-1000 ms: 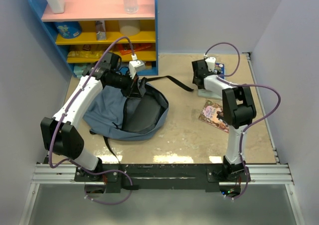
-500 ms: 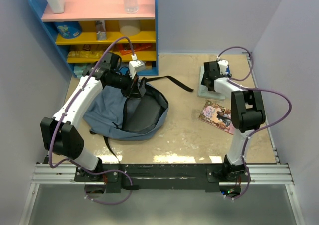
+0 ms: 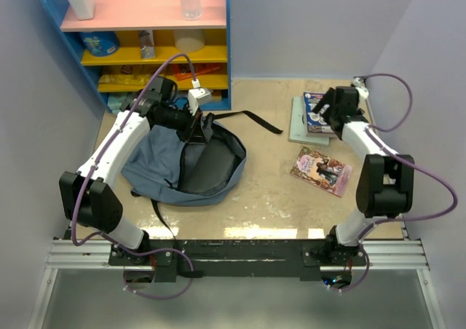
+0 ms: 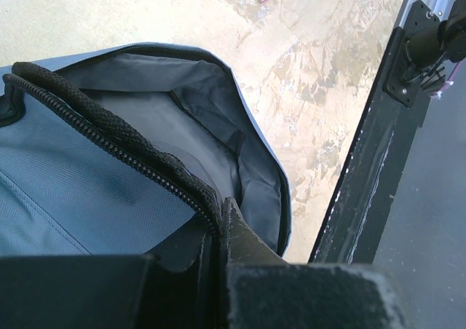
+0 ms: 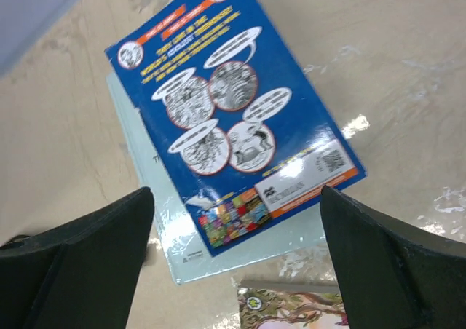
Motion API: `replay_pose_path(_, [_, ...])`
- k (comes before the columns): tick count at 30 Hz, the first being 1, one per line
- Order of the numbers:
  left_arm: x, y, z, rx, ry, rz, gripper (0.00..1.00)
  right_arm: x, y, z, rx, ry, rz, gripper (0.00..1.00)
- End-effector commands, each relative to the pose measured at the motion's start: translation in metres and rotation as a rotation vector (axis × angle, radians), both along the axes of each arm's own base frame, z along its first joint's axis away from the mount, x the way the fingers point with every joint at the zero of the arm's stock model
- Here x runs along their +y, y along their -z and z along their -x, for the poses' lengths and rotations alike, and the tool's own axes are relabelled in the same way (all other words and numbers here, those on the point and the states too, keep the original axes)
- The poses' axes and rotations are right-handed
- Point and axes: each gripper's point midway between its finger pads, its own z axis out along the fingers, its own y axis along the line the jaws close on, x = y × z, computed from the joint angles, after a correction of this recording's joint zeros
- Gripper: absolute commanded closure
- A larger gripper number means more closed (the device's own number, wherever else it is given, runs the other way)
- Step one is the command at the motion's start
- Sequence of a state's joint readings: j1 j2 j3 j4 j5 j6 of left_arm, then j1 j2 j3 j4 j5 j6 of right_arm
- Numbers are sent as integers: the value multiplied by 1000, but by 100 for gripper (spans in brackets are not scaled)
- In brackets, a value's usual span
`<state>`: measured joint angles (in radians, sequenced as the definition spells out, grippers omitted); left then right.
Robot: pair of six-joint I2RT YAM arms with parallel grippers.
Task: Pack the student bag
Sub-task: Adjust the book at the center of the board, then pick up the book from the center of the board.
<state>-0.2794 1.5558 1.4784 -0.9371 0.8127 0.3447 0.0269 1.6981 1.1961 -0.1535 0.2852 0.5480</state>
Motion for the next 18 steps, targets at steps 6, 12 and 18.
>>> replay_pose_path(6, [-1,-8,4,-12,21,32,100,-47,21,19,-155,72,-351,1])
replay_pose_path(12, [-2,-9,3,-12,20,36,100,-57,43,22,-184,56,-534,1])
replay_pose_path(18, [-2,-8,2,-6,16,38,100,-57,56,22,-211,69,-634,1])
